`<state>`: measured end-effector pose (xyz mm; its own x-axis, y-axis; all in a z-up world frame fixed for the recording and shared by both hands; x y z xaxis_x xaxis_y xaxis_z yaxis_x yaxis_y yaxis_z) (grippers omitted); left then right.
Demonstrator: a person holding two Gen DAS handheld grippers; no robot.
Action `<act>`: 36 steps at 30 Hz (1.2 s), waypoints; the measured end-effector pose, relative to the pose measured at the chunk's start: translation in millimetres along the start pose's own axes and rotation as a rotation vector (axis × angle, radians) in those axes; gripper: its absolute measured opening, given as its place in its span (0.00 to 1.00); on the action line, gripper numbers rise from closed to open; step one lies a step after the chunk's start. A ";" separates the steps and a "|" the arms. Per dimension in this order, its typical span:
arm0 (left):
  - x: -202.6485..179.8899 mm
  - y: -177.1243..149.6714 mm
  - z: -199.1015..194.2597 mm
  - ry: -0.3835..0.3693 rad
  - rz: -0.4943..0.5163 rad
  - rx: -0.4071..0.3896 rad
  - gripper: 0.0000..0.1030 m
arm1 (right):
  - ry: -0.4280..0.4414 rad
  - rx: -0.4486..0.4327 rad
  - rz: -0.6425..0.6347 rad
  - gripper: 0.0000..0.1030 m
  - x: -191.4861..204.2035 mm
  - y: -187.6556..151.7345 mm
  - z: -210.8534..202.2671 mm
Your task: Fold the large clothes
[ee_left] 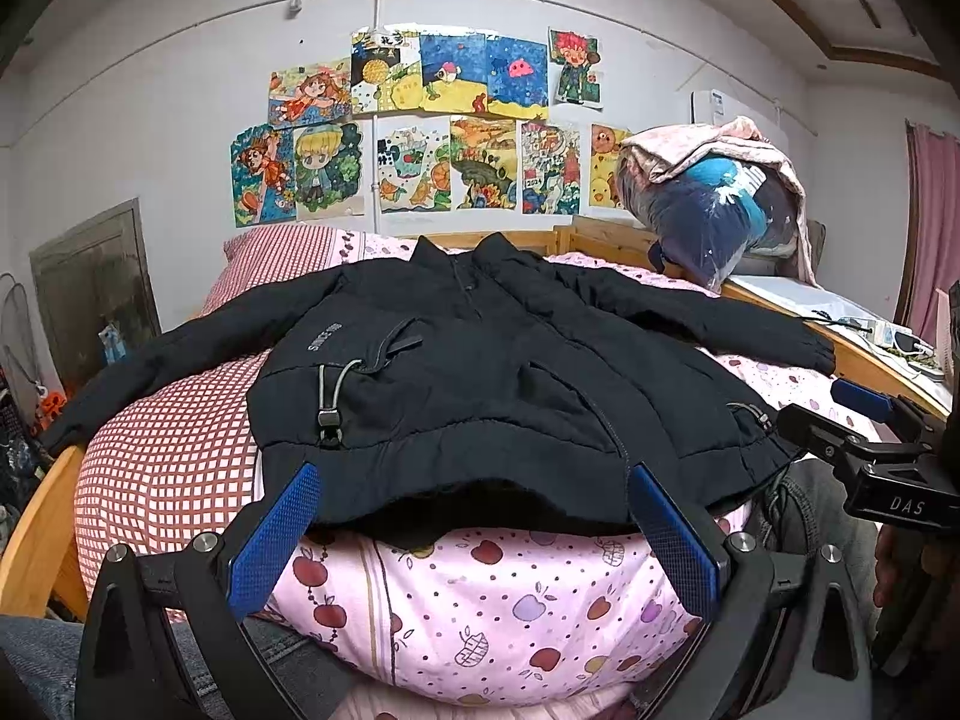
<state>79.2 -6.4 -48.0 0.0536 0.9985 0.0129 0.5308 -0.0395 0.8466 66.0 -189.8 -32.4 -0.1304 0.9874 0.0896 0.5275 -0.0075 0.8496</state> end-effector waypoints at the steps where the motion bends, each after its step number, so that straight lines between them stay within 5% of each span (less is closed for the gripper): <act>1: 0.0 -2.9 2.7 0.003 -0.003 0.011 1.00 | -0.002 0.000 0.000 0.99 -0.2 0.1 0.1; 16: 17.5 1.3 43.8 -0.028 -0.090 0.157 1.00 | -0.052 0.051 -0.010 0.99 -14.6 7.6 22.0; 22: 24.4 24.1 63.0 0.023 -0.086 0.169 1.00 | -0.080 0.043 0.007 0.99 -33.7 20.4 29.3; 30: 27.5 56.7 94.2 0.098 -0.043 0.209 1.00 | -0.100 0.013 0.016 0.99 -80.1 42.3 56.0; 36: 6.8 86.6 138.4 0.071 -0.023 0.277 1.00 | -0.079 -0.048 0.043 0.99 -132.0 58.8 72.7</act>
<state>242.6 -8.3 -48.2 -0.0148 0.9991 0.0410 0.7424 -0.0165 0.6697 175.2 -309.0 -32.1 -0.0410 0.9954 0.0870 0.4897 -0.0559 0.8701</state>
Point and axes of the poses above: each gripper's, at about its wrist camera, not at the fingertips, and z roughly the way its jaws point, x to its left, y to its top, the point moved 9 cm from there along z, roughly the way its jaws point, and after that the axes turned 6 degrees about x, right-handed, at the moved point
